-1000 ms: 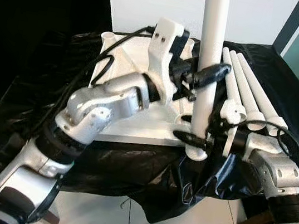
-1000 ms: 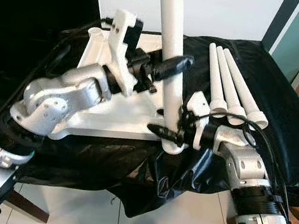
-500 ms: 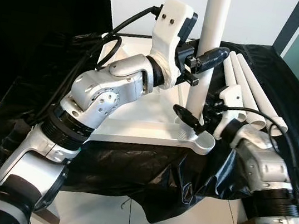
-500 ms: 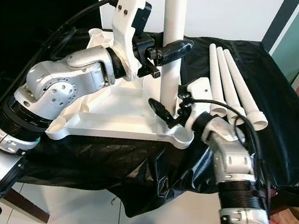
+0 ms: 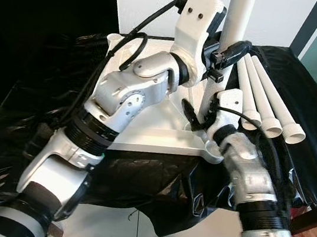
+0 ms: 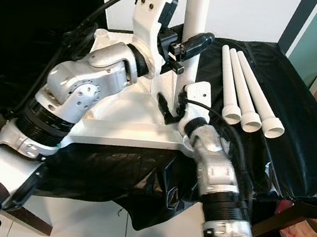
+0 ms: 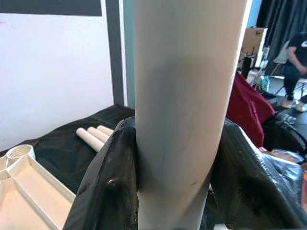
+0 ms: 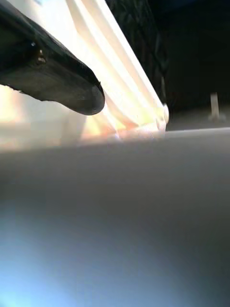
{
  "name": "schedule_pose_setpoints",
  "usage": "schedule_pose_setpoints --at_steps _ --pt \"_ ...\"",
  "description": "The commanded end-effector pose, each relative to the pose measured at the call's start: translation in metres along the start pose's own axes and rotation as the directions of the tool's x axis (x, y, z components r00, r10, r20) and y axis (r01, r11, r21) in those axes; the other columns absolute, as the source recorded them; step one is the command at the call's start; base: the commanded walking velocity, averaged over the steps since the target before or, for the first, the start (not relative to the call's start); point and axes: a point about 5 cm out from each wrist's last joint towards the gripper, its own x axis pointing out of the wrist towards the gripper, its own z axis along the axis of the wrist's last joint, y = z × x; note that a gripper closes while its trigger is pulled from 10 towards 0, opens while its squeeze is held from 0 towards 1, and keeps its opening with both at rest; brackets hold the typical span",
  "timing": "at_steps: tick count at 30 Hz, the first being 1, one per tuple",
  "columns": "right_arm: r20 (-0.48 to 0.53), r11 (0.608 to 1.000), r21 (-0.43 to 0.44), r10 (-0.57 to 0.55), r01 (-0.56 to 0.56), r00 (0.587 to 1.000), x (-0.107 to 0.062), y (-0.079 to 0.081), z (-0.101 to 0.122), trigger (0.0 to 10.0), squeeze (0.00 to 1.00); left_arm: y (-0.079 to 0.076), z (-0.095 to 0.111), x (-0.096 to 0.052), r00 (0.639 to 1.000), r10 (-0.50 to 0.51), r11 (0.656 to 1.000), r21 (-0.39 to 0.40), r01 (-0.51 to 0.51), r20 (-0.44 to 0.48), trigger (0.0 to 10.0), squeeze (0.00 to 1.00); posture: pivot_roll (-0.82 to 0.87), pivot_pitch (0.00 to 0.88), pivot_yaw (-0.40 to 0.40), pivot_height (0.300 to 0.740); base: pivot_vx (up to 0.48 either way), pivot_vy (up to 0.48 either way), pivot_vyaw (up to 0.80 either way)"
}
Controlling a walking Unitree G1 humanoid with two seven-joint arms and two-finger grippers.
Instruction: Building children table
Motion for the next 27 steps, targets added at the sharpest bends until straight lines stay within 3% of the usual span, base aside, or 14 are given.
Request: schedule_pose_setpoints --at_steps 1,6,14,15,16,27 --pt "0.023 0.998 -0.034 -0.047 0.048 0.999 0.0065 0.0086 0.0036 10.0 0.0 -0.0052 0.0091 0.0053 0.999 -0.013 1.0 -0.004 0.013 0.039 10.0 0.0 -0.13 0.085 0.039 0.74 0.0 0.0 0.0" --pt "0.041 0.994 -0.092 -0.062 0.066 0.997 0.0094 0.0151 0.0066 10.0 0.0 -0.0069 0.0089 0.0086 0.999 -0.007 1.0 -0.005 0.007 0.043 10.0 0.0 -0.13 0.085 0.039 0.74 0.0 0.0 0.0" --pt "0.03 0.993 -0.074 -0.094 0.096 0.995 0.0102 0.0117 0.0054 9.7 0.0 -0.0106 0.0099 0.0115 0.999 -0.011 1.0 0.01 0.01 0.051 10.0 0.0 -0.12 0.086 0.037 0.74 0.0 0.0 0.0" --pt "0.024 0.991 -0.077 -0.105 0.107 0.994 0.0105 0.0114 0.0041 1.8 0.0 -0.0111 0.0104 0.0121 0.998 -0.011 1.0 0.012 0.01 0.054 10.0 0.0 -0.12 0.086 0.037 0.74 0.0 0.0 0.0" --pt "0.019 0.99 -0.078 -0.114 0.115 0.993 0.0106 0.0112 0.0028 0.0 0.0 -0.0114 0.0107 0.0126 0.998 -0.01 1.0 0.015 0.009 0.057 10.0 0.0 -0.12 0.086 0.036 0.74 0.0 0.0 0.0" --pt "-0.004 0.989 -0.072 -0.126 0.126 0.992 0.0099 0.0113 -0.002 0.0 0.0 -0.0136 0.0122 0.0145 0.998 -0.019 0.999 0.028 0.017 0.068 10.0 0.0 -0.13 0.085 0.037 0.74 0.0 0.0 0.0"
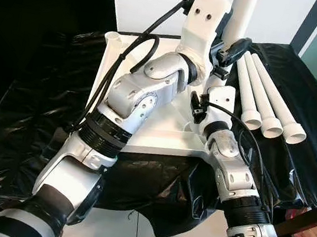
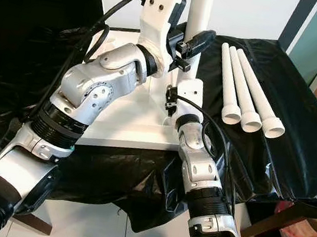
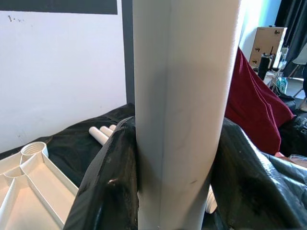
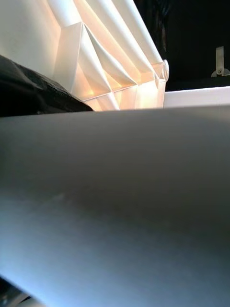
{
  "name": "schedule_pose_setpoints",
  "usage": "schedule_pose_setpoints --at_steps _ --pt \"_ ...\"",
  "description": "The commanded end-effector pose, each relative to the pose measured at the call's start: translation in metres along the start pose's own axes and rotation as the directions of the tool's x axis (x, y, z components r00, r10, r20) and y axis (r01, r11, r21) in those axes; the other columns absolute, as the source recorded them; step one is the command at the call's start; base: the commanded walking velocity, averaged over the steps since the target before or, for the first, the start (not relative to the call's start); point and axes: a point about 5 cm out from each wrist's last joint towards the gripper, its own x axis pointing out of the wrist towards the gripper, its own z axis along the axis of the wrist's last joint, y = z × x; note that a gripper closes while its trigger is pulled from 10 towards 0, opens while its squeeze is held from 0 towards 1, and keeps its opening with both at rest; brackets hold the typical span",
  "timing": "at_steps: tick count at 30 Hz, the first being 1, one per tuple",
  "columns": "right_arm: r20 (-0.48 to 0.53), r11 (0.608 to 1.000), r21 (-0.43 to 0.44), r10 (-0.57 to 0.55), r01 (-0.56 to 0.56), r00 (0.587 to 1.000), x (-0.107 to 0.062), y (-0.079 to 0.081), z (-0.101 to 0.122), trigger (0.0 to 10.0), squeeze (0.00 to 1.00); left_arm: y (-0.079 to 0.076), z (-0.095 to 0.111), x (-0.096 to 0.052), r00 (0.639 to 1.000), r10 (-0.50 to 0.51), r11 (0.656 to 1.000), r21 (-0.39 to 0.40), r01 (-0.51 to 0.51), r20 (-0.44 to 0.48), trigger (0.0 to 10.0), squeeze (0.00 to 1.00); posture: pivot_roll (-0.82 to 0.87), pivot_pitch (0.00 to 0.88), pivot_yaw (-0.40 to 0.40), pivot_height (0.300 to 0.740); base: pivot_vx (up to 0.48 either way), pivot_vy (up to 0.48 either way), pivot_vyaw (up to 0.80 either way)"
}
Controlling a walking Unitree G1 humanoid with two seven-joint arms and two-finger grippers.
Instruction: Building children table
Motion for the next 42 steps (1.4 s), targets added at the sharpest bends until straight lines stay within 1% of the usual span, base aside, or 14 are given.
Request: schedule_pose_setpoints --at_steps 1,5,6,8,9,12,13,15,16,17,18,24,28,42 --pt "-0.028 1.0 0.004 0.018 -0.018 0.999 0.001 0.007 -0.004 0.0 0.0 -0.012 0.012 0.005 0.996 -0.078 0.997 0.017 0.077 0.051 10.0 0.0 -0.13 0.085 0.036 0.74 0.0 0.0 0.0" --pt "-0.027 1.0 0.006 0.004 -0.004 1.0 0.001 0.005 -0.004 0.0 0.0 -0.012 0.012 0.005 0.995 -0.081 0.997 0.021 0.08 0.053 10.0 0.0 -0.13 0.084 0.037 0.74 0.0 0.0 0.0" --pt "-0.03 1.0 0.011 -0.014 0.014 0.999 0.002 0.002 -0.004 5.7 0.0 -0.013 0.012 0.004 0.992 -0.098 0.995 0.002 0.098 0.074 10.0 0.0 -0.13 0.085 0.036 0.74 0.0 0.0 0.0" --pt "-0.031 1.0 0.012 -0.018 0.018 0.999 0.002 0.001 -0.004 5.7 0.0 -0.013 0.013 0.003 0.992 -0.102 0.995 -0.004 0.103 0.08 10.0 0.0 -0.13 0.085 0.036 0.74 0.0 0.0 0.0" --pt "-0.032 0.999 0.028 -0.023 0.024 0.999 0.002 0.0 -0.004 10.0 0.0 -0.012 0.013 0.003 0.991 -0.097 0.995 -0.01 0.098 0.088 10.0 0.95 -0.13 0.084 0.036 0.74 0.0 0.0 0.0" --pt "-0.032 0.999 0.028 -0.023 0.024 0.999 0.002 0.0 -0.004 10.0 0.0 -0.012 0.013 0.003 0.991 -0.097 0.995 -0.01 0.098 0.088 10.0 0.95 -0.13 0.084 0.036 0.74 0.0 0.0 0.0" --pt "-0.031 0.999 0.041 -0.028 0.03 0.999 0.002 -0.001 -0.003 10.0 0.0 -0.011 0.013 0.003 0.991 -0.092 0.996 -0.006 0.093 0.093 10.0 1.0 -0.13 0.082 0.036 0.74 0.0 0.0 0.0" --pt "-0.03 0.998 0.049 -0.037 0.038 0.999 0.003 -0.003 -0.002 10.0 0.0 -0.01 0.012 0.002 0.992 -0.082 0.997 0.013 0.081 0.095 10.0 1.0 -0.13 0.08 0.038 0.74 0.0 0.0 0.0" --pt "-0.031 0.997 0.052 -0.053 0.054 0.998 0.003 -0.007 -0.002 10.0 0.0 -0.008 0.011 0.0 0.993 -0.065 0.997 0.038 0.061 0.1 10.0 0.71 -0.14 0.078 0.037 0.74 0.0 0.0 0.0" --pt "-0.031 0.997 0.052 -0.053 0.054 0.998 0.003 -0.007 -0.002 10.0 0.0 -0.008 0.011 0.0 0.993 -0.065 0.997 0.038 0.061 0.1 10.0 0.71 -0.14 0.078 0.037 0.74 0.0 0.0 0.0" --pt "-0.033 0.996 0.052 -0.064 0.065 0.997 0.002 -0.01 -0.003 10.0 0.0 -0.006 0.011 -0.002 0.993 -0.05 0.998 0.047 0.045 0.11 10.0 0.0 -0.14 0.075 0.036 0.74 0.0 0.0 0.0" --pt "-0.029 0.987 0.07 -0.145 0.147 0.989 0.0 -0.023 -0.004 10.0 0.0 -0.003 0.01 -0.013 0.987 -0.031 0.998 0.067 0.02 0.159 10.0 0.0 -0.14 0.07 0.037 0.74 0.0 0.0 0.0" --pt "-0.021 0.976 0.08 -0.2 0.201 0.98 -0.004 -0.035 -0.005 10.0 0.0 -0.007 0.005 -0.022 0.982 -0.036 0.991 0.13 0.012 0.185 10.0 0.0 -0.14 0.066 0.036 0.74 0.0 0.0 0.0" --pt "-0.016 0.973 0.086 -0.214 0.215 0.977 -0.016 -0.047 -0.012 10.0 0.0 -0.005 -0.03 -0.044 0.991 0.009 0.993 0.113 -0.024 0.132 10.0 0.0 -0.13 0.066 0.036 0.74 0.0 0.0 0.0"
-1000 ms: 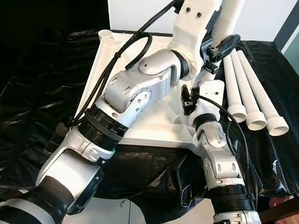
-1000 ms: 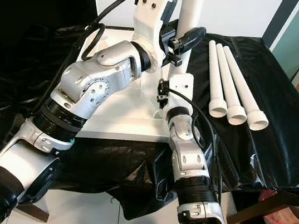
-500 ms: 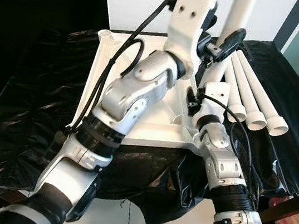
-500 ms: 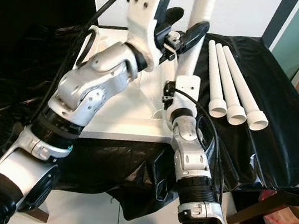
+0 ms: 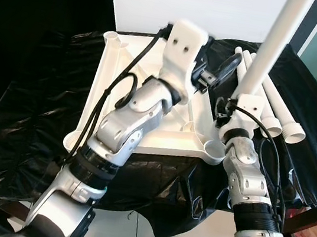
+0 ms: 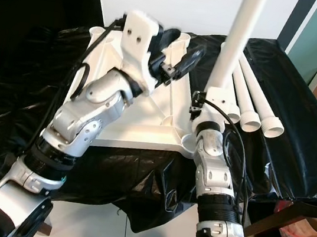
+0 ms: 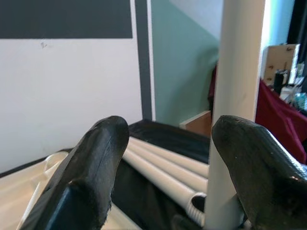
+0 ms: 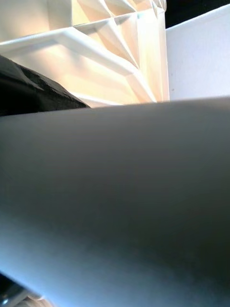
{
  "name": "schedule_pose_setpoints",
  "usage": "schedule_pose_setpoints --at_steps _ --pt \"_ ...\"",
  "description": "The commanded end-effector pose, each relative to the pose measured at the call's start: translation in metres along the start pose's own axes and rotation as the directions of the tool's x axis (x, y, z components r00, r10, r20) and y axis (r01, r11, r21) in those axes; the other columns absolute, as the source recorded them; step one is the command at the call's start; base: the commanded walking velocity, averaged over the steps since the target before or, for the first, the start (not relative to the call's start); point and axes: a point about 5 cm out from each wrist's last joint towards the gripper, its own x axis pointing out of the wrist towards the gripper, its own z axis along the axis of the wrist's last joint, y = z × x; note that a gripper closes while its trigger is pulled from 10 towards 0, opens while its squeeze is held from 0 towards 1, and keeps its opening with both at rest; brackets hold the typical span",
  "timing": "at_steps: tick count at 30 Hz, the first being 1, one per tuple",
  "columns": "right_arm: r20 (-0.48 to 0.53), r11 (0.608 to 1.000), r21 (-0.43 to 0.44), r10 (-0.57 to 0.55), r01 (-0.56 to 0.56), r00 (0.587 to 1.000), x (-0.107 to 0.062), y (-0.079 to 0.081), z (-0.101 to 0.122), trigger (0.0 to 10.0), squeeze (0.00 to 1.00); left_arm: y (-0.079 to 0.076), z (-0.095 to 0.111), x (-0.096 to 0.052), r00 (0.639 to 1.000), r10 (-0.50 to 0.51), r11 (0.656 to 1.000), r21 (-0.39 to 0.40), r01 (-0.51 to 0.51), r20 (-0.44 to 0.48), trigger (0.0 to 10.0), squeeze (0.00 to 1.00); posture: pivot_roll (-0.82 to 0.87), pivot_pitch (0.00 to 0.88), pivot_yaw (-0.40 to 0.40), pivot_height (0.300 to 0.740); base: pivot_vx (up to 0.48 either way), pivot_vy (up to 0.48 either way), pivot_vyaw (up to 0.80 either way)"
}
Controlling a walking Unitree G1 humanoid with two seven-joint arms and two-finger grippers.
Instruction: Building children table
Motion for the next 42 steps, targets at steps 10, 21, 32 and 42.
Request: schedule_pose_setpoints --at_steps 10,21,32,42 --pt "0.055 0.999 0.018 0.028 -0.029 0.998 -0.009 -0.004 0.004 10.0 0.0 -0.008 -0.022 -0.022 0.995 -0.091 0.996 0.003 0.091 -0.04 10.0 0.0 -0.13 0.075 0.036 0.74 0.0 0.0 0.0" --pt "0.065 0.998 0.023 0.054 -0.056 0.996 -0.016 -0.007 0.002 10.0 0.0 -0.017 -0.05 -0.047 0.976 -0.159 0.987 -0.019 0.158 -0.148 10.0 0.0 -0.12 0.09 0.033 0.74 0.0 0.0 0.0" --pt "0.066 0.997 0.031 0.074 -0.076 0.995 -0.018 -0.004 0.001 10.0 0.0 -0.024 -0.064 -0.058 0.961 -0.182 0.983 -0.031 0.18 -0.208 10.0 0.0 -0.11 0.099 0.034 0.74 0.0 0.0 0.0" --pt "0.064 0.995 0.047 0.086 -0.089 0.994 -0.021 -0.001 -0.002 10.0 0.0 -0.028 -0.069 -0.066 0.95 -0.199 0.98 -0.035 0.196 -0.241 10.0 0.0 -0.05 0.099 0.034 0.74 0.0 0.0 0.0"
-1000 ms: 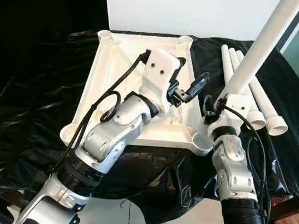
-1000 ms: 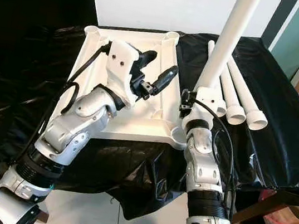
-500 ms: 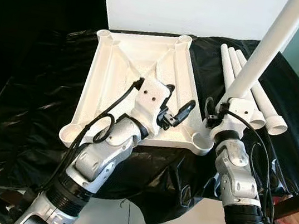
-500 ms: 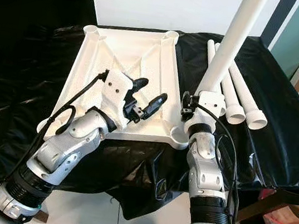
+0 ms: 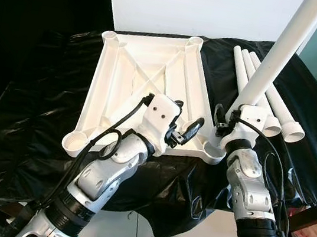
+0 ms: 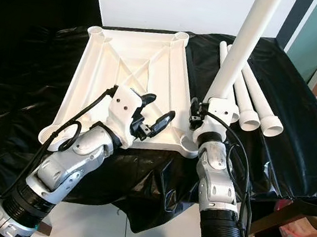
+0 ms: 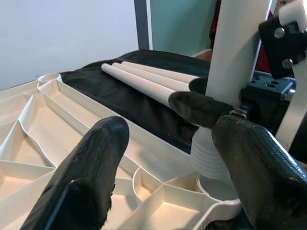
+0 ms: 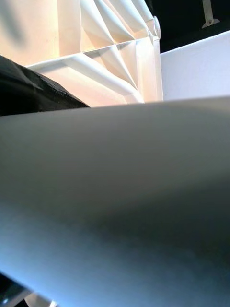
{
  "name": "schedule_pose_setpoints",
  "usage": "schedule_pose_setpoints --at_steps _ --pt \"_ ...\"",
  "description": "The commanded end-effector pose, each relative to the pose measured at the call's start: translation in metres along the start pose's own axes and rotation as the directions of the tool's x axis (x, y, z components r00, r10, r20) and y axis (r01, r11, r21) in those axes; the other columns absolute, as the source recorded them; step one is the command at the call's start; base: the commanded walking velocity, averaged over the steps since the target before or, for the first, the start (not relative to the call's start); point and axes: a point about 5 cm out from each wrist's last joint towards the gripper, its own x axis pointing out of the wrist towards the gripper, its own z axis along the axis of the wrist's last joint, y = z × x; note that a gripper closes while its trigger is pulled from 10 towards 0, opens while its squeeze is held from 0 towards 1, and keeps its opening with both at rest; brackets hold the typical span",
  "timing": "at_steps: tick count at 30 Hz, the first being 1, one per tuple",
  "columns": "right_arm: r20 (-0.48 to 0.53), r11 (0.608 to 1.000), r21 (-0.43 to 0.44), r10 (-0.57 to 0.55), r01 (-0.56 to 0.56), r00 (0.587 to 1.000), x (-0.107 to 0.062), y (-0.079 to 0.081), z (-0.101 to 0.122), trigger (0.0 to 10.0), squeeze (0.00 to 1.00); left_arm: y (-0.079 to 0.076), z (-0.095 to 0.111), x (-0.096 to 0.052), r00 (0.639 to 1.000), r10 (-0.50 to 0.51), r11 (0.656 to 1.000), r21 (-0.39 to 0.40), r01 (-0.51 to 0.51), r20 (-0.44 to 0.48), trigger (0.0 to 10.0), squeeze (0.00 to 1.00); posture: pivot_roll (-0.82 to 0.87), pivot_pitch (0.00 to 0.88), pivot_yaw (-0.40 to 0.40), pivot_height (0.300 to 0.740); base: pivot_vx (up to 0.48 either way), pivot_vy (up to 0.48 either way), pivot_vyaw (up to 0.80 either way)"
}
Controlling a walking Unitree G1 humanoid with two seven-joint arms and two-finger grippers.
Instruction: Building children table
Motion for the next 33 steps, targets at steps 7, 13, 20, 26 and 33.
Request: schedule_pose_setpoints --at_steps 7,13,20,26,33 --pt "0.008 1.0 0.017 0.024 -0.024 1.0 -0.003 0.002 -0.003 10.0 0.0 -0.014 -0.009 -0.01 0.977 -0.207 0.978 -0.015 0.207 -0.048 10.0 0.0 -0.04 0.097 0.026 0.74 0.0 0.0 0.0" --pt "0.007 1.0 0.012 0.024 -0.024 1.0 -0.001 -0.001 -0.003 10.0 0.0 -0.016 -0.011 -0.012 0.975 -0.215 0.977 -0.023 0.214 -0.056 10.0 0.0 -0.04 0.088 0.022 0.74 0.0 0.0 0.0" --pt "0.014 1.0 -0.001 0.024 -0.024 1.0 0.0 -0.005 -0.001 10.0 0.0 -0.017 -0.012 -0.014 0.971 -0.231 0.973 -0.024 0.23 -0.063 10.0 0.0 -0.06 0.092 0.031 0.74 0.0 0.0 0.0" --pt "0.017 1.0 -0.003 0.022 -0.022 1.0 -0.001 -0.006 -0.001 10.0 0.0 -0.017 -0.012 -0.014 0.97 -0.234 0.972 -0.023 0.233 -0.065 10.0 0.0 -0.07 0.099 0.03 0.74 0.0 0.0 0.0" --pt "0.021 0.999 -0.009 0.041 -0.04 0.999 -0.003 -0.005 -0.001 10.0 0.0 -0.023 -0.013 -0.018 0.955 -0.29 0.956 -0.058 0.286 -0.068 10.0 0.0 -0.09 0.104 0.03 0.74 0.0 0.0 0.0"
